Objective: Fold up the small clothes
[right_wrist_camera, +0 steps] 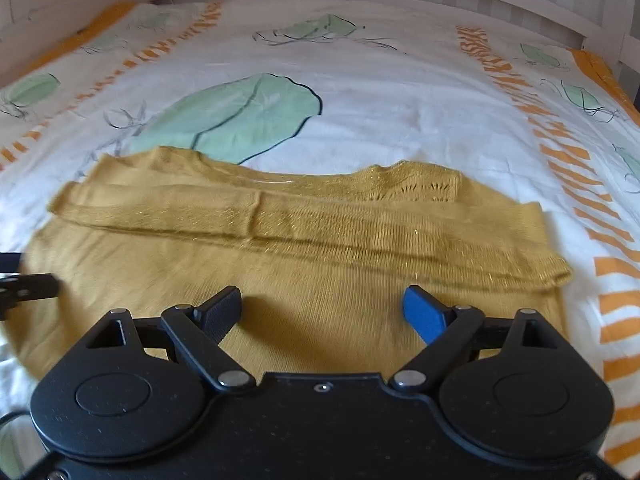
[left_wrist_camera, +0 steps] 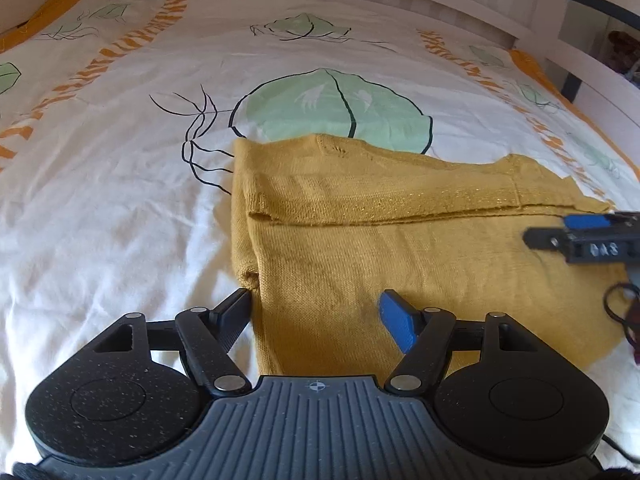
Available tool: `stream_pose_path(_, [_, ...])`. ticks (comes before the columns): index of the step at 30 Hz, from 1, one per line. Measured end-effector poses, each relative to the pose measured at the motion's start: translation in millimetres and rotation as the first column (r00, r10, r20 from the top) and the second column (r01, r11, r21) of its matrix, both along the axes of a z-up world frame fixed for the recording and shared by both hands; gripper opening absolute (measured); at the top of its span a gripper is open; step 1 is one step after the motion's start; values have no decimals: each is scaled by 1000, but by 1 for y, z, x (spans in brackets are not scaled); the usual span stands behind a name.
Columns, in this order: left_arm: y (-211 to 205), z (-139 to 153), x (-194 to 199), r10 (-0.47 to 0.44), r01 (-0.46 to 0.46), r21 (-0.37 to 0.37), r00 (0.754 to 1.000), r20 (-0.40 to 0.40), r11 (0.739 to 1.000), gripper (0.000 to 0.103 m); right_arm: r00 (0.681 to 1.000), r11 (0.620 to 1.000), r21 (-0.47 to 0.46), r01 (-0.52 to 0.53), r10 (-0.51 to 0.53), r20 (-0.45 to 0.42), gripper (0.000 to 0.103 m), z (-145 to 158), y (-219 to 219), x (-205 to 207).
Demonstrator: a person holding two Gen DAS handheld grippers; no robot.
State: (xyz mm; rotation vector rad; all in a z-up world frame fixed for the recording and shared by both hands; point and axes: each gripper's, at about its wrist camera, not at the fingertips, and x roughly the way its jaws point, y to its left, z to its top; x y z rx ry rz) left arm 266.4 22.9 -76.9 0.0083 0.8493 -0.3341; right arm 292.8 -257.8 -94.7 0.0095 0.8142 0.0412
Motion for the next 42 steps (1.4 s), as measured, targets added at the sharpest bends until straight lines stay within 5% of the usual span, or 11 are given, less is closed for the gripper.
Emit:
stream_pose_path(12, [8,0,5,30,-31,-46,999,-31,998,69,974,967,120,224,-225,-5,92,11,-36,63])
stream_pose_path(19, [21,10,6,117,-115,-68,993,17,991,69,998,996,63,58,-60,35,92,25,2,26])
stream_pose_path(28, [41,22,10,235,-228,-93,970,66,969,70,987,985,-57,-160,160,-1,92,2,87,21])
stream_pose_path(37, [43,18,15,217,-213,-101,975,36,972,70,997,998,-19,-63,64,36,92,5,94,92])
stream_pose_path(42, [44,17,17,209,-206,-98,977,28,974,70,998,1000,4,-24,24,64,92,15,81,94])
